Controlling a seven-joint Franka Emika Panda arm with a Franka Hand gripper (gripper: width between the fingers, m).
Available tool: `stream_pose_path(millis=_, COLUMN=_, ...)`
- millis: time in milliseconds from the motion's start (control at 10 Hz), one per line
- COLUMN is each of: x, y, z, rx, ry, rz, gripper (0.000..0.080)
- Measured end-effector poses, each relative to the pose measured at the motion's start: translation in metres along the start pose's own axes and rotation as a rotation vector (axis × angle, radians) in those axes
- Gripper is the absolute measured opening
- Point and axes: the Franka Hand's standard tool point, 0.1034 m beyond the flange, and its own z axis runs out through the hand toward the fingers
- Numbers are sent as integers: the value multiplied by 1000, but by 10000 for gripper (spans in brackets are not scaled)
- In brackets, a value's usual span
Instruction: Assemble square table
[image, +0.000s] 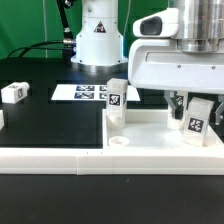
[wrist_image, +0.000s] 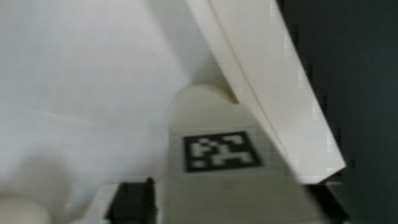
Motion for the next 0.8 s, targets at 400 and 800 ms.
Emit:
stream_pose_path(millis=400, x=1, y=1, z=0, rx=0, ry=1, rz=237, gripper=288)
stream_pose_path(millis=800, x=2, y=3, z=1, rx=23, ry=-6, rz=862, gripper=290)
